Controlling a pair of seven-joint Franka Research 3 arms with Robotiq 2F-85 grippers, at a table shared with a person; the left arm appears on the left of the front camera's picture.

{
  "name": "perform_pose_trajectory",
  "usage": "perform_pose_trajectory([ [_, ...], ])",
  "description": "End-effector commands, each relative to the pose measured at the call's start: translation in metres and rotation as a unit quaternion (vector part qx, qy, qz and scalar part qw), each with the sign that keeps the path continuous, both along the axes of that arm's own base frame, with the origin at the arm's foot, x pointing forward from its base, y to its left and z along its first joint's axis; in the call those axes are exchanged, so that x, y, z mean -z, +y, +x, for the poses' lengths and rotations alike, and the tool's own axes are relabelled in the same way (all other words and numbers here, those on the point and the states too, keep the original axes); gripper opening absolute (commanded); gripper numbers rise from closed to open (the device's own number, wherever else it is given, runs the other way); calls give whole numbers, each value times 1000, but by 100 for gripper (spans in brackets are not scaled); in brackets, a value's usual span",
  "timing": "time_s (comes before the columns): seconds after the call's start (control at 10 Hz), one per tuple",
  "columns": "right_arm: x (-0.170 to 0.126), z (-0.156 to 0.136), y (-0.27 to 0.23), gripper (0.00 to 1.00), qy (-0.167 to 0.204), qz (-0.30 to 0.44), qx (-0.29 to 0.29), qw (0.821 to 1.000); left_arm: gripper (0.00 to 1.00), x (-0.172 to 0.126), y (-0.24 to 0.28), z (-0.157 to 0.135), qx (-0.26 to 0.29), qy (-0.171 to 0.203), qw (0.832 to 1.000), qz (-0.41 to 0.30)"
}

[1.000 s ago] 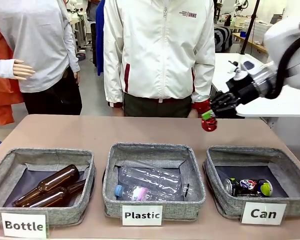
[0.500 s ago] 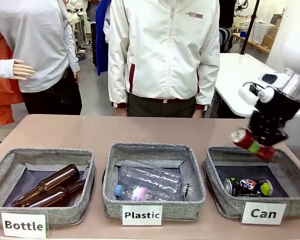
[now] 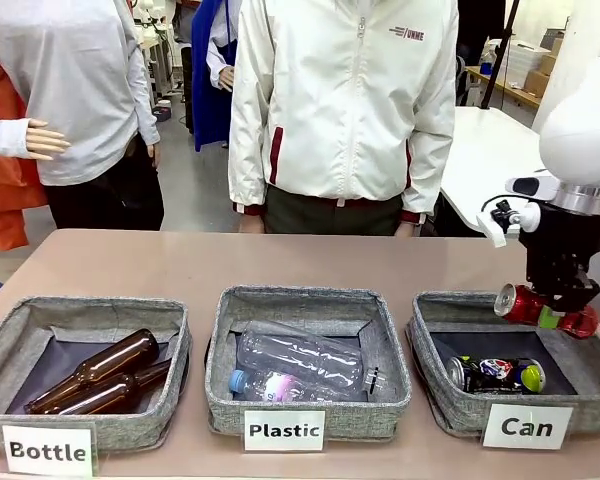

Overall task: Sort the can waste into the basket.
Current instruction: Pick up the can waste from the table and place it in the right Fabric basket.

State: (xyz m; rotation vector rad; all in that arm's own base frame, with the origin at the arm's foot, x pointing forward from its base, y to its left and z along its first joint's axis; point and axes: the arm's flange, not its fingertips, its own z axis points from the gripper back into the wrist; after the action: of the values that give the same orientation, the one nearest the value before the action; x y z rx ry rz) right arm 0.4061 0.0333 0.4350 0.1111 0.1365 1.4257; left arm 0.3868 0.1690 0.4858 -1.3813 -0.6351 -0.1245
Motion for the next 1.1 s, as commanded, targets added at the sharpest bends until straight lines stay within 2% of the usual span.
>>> perform_pose_trajectory([
  [0.0, -8, 11, 2, 0, 12, -11, 3, 1000, 100, -2, -2, -3, -1, 5, 1000, 3],
  [0.1, -5, 13, 2, 83, 12, -15, 0, 1000, 100, -2, -2, -3, -1, 5, 1000, 3],
  [0.2, -4, 15, 2, 82, 12, -15, 0, 1000, 100, -2, -2, -3, -1, 5, 1000, 3],
  [0.3, -4, 15, 1, 100, 11, -12, 2, 1000, 100, -2, -2, -3, -1, 5, 1000, 3],
  [0.7, 0, 16, -5, 100, 5, 21, 33, 999, 100, -2, -2, -3, -1, 5, 1000, 3],
  [0.9, -10, 17, -10, 100, -17, 138, 89, 986, 100, -2, -2, -3, -1, 5, 1000, 3],
  [1.0, -20, 12, -13, 100, -15, 260, 105, 960, 100, -2, -2, -3, -1, 5, 1000, 3],
])
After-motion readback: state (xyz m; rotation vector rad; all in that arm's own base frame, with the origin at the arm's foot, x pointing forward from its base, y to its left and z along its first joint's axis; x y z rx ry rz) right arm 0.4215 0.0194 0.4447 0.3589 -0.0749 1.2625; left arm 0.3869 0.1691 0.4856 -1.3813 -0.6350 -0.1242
